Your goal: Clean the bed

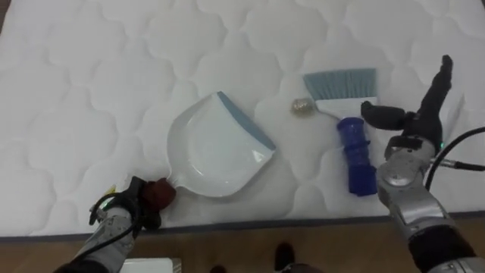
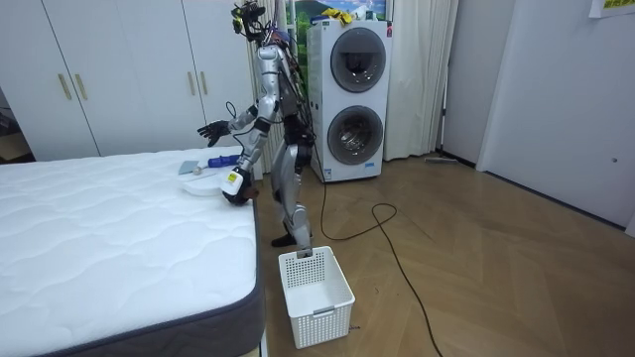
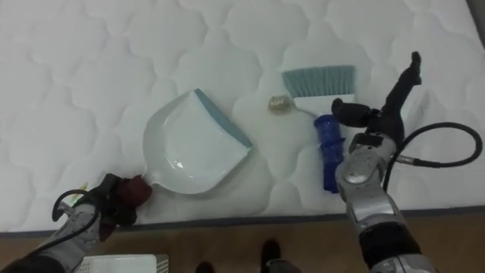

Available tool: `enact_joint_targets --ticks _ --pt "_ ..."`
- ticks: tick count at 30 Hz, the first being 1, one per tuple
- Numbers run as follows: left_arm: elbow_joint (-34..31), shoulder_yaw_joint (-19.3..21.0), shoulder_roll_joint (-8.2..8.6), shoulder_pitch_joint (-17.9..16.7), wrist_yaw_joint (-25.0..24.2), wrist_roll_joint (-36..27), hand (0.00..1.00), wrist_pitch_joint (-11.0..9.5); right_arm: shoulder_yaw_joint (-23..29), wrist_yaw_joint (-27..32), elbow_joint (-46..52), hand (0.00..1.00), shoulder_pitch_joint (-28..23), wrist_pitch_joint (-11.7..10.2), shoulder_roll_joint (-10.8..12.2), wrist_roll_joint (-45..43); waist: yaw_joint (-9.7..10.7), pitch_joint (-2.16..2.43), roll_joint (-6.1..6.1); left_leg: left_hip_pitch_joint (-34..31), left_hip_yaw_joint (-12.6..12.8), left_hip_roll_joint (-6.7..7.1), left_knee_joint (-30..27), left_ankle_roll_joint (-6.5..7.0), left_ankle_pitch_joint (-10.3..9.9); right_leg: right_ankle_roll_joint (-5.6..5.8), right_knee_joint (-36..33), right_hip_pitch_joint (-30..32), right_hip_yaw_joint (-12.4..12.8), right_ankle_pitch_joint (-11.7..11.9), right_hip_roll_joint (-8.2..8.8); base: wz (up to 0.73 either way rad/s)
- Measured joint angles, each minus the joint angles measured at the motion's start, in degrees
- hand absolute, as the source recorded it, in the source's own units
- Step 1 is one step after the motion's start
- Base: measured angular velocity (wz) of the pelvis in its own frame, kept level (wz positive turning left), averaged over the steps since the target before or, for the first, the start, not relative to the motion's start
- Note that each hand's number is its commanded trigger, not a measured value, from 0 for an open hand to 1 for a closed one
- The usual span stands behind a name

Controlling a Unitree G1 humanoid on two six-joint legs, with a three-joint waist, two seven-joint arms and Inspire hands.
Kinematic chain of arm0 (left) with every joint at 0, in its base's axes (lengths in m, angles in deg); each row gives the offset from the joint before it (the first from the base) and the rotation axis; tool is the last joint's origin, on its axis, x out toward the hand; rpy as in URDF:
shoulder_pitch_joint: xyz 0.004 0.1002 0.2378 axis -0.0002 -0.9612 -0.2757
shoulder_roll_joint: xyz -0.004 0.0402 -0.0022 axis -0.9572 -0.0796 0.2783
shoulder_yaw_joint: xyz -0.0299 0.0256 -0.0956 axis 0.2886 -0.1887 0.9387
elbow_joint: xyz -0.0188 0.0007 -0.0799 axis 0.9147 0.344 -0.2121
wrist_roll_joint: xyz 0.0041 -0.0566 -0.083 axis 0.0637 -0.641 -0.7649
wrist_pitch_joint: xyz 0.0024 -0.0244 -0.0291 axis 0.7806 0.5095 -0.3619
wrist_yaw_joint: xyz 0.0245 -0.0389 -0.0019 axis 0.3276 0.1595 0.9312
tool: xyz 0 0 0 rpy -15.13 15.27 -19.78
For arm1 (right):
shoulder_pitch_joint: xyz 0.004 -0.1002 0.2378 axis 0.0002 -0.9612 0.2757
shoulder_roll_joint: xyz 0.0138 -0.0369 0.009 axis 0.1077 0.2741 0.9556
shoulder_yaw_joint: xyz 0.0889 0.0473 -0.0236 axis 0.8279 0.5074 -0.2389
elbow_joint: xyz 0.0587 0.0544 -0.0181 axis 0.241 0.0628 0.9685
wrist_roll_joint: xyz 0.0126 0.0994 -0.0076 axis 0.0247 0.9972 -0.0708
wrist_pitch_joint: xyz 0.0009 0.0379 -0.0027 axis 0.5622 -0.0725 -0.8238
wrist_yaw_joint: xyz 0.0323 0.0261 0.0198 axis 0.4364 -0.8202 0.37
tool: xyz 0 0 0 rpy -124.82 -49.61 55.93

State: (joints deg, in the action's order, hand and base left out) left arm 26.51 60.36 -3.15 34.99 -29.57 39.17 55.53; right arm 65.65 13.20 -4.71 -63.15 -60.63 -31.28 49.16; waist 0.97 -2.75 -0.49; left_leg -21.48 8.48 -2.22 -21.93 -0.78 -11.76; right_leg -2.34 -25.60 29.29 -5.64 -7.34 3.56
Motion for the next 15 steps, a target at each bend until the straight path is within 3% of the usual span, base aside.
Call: enact_joint_targets --ticks 15 --pt "-0.4 -1.2 0.01 2.1 -0.7 0.0 1.0 0.7 -0.6 -3.4 -4.2 0.0 0.3 0.0 0.4 1.3 0.1 -0.25 -1.11 -2.8 0.0 -0.1 -1.9 0.0 0.0 -0.12 -1.1 2.0 -0.8 -0.1 0.42 0.03"
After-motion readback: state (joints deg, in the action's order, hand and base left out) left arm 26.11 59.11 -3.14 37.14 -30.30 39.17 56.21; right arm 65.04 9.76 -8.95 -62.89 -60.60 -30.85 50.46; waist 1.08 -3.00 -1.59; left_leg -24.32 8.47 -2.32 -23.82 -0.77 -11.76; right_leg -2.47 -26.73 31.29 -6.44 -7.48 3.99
